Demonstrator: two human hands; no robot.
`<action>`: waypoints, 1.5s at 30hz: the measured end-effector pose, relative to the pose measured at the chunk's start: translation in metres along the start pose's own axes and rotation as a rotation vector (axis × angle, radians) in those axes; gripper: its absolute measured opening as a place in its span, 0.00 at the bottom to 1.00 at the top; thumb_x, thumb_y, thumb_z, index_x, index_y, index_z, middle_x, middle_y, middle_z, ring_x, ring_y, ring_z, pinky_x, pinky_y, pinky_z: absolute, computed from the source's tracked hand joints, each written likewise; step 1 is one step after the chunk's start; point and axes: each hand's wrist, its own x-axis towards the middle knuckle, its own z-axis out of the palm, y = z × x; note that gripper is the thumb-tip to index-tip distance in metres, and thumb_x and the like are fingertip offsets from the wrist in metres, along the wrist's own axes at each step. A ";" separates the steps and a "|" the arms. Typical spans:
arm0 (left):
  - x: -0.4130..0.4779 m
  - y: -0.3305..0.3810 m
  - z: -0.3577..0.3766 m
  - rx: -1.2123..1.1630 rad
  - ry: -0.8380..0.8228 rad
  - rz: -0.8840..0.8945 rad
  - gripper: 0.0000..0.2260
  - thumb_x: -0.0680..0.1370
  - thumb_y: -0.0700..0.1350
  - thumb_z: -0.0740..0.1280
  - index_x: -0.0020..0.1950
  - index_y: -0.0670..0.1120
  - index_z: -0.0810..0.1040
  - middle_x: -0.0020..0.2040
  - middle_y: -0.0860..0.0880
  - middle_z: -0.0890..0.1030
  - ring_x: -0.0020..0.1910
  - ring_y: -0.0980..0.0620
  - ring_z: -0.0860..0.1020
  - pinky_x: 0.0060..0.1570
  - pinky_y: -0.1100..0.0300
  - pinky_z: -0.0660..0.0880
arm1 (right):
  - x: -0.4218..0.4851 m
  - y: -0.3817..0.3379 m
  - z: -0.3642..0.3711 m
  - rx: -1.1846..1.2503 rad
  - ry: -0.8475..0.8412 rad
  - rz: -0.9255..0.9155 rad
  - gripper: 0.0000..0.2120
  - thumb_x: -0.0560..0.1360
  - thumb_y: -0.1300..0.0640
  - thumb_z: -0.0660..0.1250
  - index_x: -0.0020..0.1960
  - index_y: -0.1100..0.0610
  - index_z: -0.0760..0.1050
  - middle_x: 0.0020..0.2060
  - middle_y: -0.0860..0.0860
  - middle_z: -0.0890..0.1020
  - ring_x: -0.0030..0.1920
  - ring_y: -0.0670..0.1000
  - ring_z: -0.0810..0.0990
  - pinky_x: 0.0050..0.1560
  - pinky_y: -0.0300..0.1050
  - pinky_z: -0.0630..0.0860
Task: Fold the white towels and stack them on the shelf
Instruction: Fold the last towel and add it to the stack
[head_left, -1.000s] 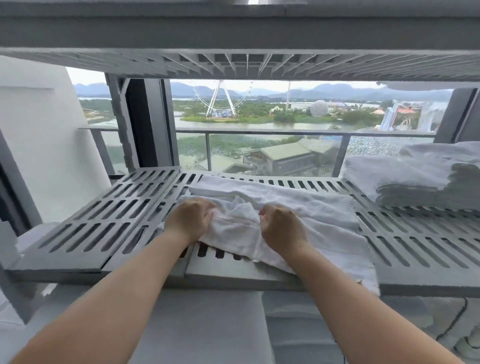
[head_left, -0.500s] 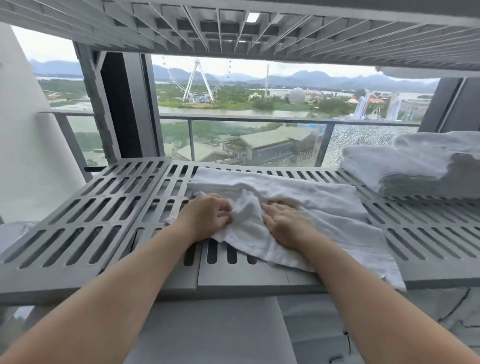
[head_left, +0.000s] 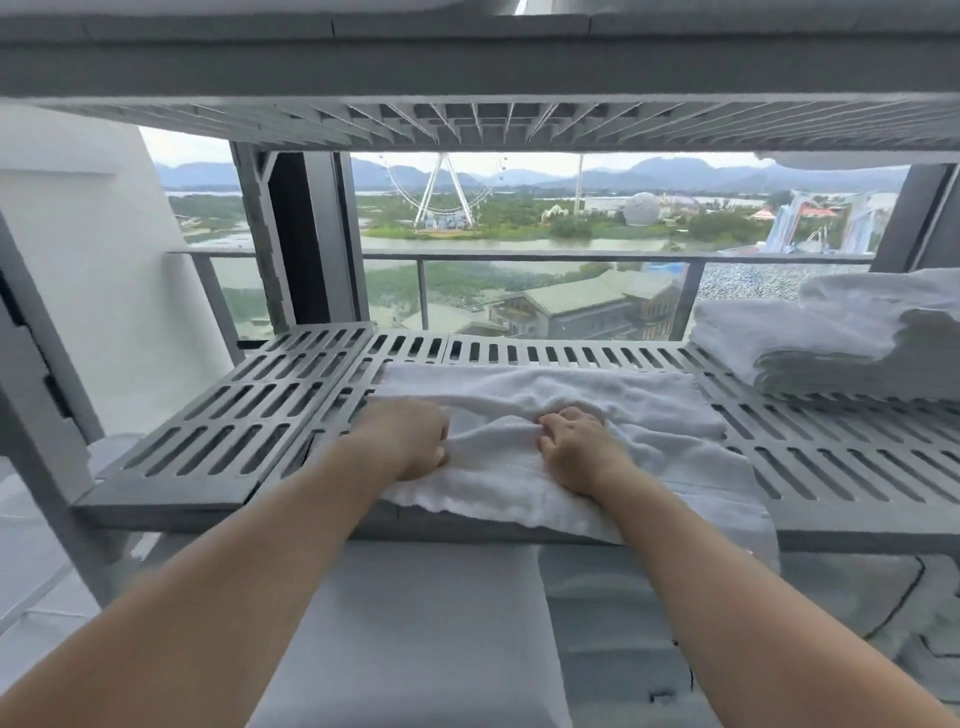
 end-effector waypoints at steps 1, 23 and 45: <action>-0.006 -0.002 0.004 -0.043 0.033 0.004 0.10 0.81 0.57 0.62 0.52 0.54 0.78 0.50 0.53 0.81 0.47 0.52 0.79 0.46 0.53 0.79 | -0.003 0.000 -0.001 -0.013 0.031 -0.009 0.20 0.81 0.48 0.53 0.70 0.50 0.73 0.70 0.51 0.73 0.71 0.54 0.68 0.73 0.56 0.62; -0.025 -0.093 0.011 -0.648 0.227 0.072 0.03 0.77 0.47 0.73 0.49 0.53 0.86 0.40 0.59 0.84 0.34 0.66 0.78 0.39 0.65 0.75 | -0.027 -0.115 -0.003 0.016 0.018 -0.386 0.07 0.75 0.46 0.69 0.47 0.48 0.74 0.50 0.50 0.75 0.48 0.56 0.79 0.48 0.47 0.75; 0.006 0.042 0.033 -0.528 0.137 -0.031 0.49 0.65 0.79 0.62 0.79 0.53 0.64 0.82 0.49 0.58 0.81 0.46 0.53 0.73 0.39 0.62 | -0.004 -0.067 -0.040 1.248 0.262 0.480 0.05 0.72 0.59 0.71 0.44 0.61 0.82 0.41 0.62 0.86 0.47 0.64 0.85 0.50 0.62 0.82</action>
